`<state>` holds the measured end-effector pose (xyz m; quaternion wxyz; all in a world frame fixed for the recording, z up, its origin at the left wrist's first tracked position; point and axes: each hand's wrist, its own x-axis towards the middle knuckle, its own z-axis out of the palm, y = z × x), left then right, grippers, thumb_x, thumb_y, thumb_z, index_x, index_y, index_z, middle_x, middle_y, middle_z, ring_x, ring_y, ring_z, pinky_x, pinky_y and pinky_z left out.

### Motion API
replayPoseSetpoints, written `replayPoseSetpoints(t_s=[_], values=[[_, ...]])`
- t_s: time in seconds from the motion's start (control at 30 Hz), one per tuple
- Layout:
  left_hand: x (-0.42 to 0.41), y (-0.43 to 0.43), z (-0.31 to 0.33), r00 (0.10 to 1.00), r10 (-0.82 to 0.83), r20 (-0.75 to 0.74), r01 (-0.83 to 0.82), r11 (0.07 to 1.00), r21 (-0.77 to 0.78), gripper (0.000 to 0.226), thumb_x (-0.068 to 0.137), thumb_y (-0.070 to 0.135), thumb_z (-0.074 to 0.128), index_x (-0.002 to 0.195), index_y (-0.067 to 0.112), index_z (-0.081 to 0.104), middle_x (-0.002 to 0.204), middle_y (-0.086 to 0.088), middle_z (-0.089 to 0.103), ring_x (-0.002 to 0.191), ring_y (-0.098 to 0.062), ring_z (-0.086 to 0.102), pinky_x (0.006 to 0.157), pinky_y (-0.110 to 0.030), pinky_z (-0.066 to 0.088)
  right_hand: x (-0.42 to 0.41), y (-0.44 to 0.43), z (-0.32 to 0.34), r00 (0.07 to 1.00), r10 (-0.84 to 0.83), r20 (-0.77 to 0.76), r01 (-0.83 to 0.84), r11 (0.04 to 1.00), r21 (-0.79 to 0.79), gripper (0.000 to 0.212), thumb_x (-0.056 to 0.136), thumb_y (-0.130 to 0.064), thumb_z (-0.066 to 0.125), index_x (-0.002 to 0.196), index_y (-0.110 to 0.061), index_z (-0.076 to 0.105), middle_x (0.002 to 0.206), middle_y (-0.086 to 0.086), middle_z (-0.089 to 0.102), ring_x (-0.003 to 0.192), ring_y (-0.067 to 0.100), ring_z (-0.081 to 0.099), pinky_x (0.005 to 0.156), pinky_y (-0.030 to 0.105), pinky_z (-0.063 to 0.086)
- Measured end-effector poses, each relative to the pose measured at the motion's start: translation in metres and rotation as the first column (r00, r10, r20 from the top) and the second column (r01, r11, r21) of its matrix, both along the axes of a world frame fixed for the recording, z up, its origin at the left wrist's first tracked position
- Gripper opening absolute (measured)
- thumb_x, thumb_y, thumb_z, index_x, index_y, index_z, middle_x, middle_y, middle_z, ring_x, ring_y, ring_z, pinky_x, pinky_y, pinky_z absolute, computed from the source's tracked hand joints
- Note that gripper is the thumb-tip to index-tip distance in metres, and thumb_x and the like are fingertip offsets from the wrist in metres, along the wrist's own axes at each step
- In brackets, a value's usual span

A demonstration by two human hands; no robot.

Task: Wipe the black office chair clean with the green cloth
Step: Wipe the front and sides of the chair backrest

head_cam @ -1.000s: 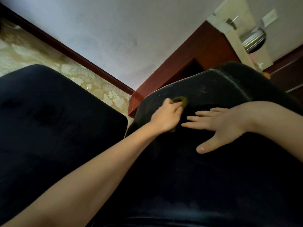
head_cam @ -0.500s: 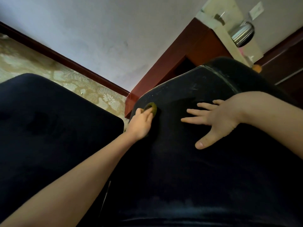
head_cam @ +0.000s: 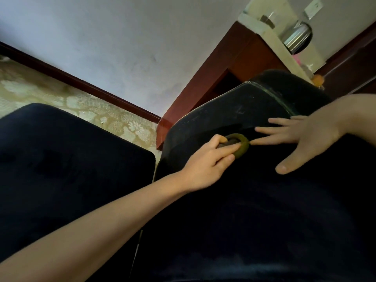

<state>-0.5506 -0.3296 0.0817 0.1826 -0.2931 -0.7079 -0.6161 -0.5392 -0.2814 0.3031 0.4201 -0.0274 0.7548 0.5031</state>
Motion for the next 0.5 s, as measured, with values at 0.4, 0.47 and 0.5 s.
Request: replayPoseSetpoints(t_s=[0.4, 0.47, 0.5], values=[[-0.047, 0.022, 0.040, 0.983, 0.159, -0.093, -0.167, 0.982, -0.089, 0.040, 0.097, 0.021, 0.044, 0.137, 0.022, 0.045, 0.119, -0.007, 0.044, 0.103, -0.022, 0.046, 0.086, -0.034, 0.042, 0.035, 0.043, 0.005, 0.980, 0.134, -0.145, -0.172, 0.939, -0.297, 0.058, 0.059, -0.079, -0.014, 0.116, -0.068, -0.017, 0.139, -0.028, -0.030, 0.123, -0.004, -0.035, 0.101, 0.022, -0.022], [-0.067, 0.025, 0.039, 0.984, 0.164, -0.070, -0.169, 0.984, -0.064, 0.040, 0.097, 0.019, 0.044, 0.137, 0.022, 0.045, 0.120, -0.009, 0.044, 0.106, -0.023, 0.045, 0.088, -0.030, 0.039, 0.033, 0.047, 0.004, 0.974, 0.174, -0.144, -0.212, 0.923, -0.322, 0.062, 0.052, -0.084, -0.019, 0.112, -0.073, -0.014, 0.144, -0.029, -0.025, 0.125, -0.005, -0.034, 0.104, 0.022, -0.021], [-0.077, 0.025, 0.039, 0.983, 0.174, -0.049, -0.178, 0.982, -0.070, 0.040, 0.097, 0.019, 0.043, 0.137, 0.022, 0.044, 0.122, -0.010, 0.043, 0.108, -0.025, 0.045, 0.089, -0.030, 0.038, 0.032, 0.046, 0.003, 0.975, 0.162, -0.154, -0.205, 0.922, -0.327, 0.062, 0.055, -0.081, -0.013, 0.116, -0.070, -0.012, 0.146, -0.029, -0.023, 0.125, -0.006, -0.032, 0.107, 0.025, -0.019]])
